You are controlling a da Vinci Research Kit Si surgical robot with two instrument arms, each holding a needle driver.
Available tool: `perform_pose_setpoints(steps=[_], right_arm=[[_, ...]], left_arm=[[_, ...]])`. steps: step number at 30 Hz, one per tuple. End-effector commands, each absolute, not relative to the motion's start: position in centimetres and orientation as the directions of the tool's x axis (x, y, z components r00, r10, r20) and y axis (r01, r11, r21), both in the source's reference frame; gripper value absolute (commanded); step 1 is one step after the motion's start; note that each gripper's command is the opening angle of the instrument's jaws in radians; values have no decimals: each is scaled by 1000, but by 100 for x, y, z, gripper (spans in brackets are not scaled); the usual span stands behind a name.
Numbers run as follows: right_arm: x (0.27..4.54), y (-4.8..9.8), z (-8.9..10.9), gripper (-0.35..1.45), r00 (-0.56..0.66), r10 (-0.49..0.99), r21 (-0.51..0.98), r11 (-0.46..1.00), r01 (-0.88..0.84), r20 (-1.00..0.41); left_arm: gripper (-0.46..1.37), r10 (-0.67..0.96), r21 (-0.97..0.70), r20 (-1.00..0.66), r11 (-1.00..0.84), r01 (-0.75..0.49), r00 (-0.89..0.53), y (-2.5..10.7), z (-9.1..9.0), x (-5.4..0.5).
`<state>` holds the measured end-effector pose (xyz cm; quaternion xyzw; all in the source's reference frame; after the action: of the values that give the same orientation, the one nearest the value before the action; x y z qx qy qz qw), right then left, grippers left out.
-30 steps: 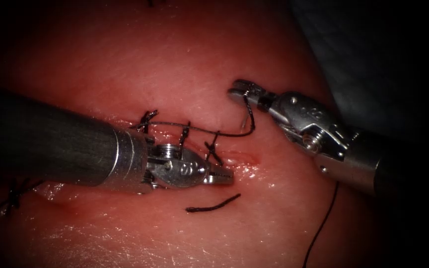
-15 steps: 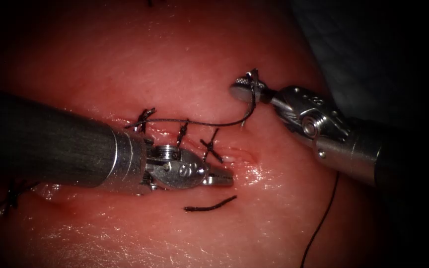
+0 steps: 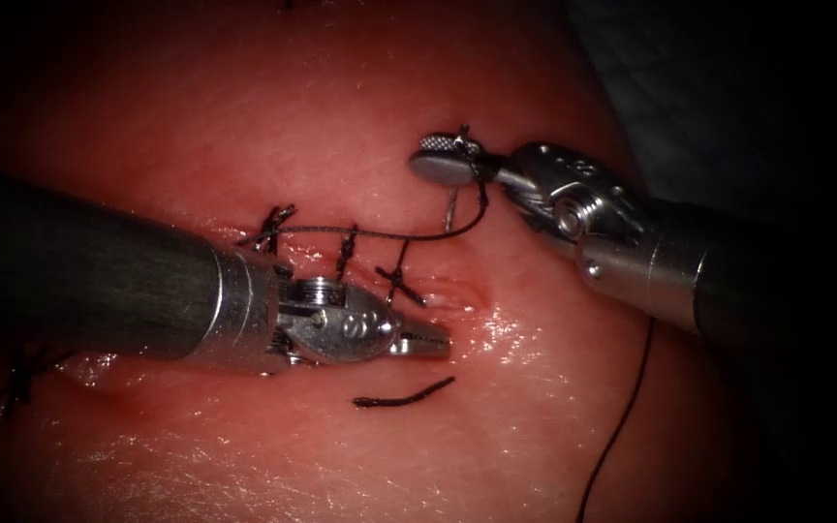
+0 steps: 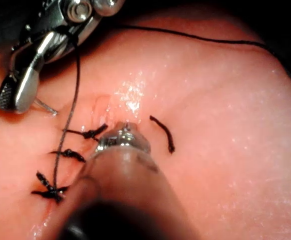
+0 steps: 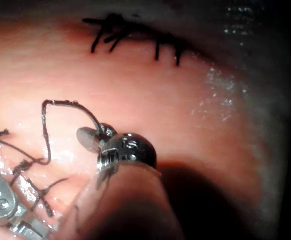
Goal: Wound Closure
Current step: Use the right gripper to throw the needle through the top of the wound
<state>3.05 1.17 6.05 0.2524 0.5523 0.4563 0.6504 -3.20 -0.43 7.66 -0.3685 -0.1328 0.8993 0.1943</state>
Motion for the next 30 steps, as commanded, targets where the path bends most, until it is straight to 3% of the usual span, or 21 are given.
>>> perform_pose_setpoints(steps=[1, 6, 14, 23, 30], right_arm=[[303, 116, 602, -35, -14, 871, 829, 461, -318, -490], [303, 119, 603, -35, -8, 873, 829, 461, -317, -488], [311, 102, 615, -35, 16, 984, 920, 170, -353, -176], [315, 80, 627, -35, -43, 999, 945, -43, -324, 30], [323, 85, 624, -35, -103, 994, 976, -59, -209, 38]], left_arm=[[-35, 450, -375, -601, -888, -264, -660, -42, 770, -319], [-35, 463, -375, -589, -883, -284, -662, -50, 786, -307], [-35, 470, -383, -584, -878, -286, -662, -54, 784, -302], [-35, 478, -389, -581, -874, -291, -659, -53, 779, -303], [-35, 479, -389, -581, -874, -292, -659, -53, 779, -305]])
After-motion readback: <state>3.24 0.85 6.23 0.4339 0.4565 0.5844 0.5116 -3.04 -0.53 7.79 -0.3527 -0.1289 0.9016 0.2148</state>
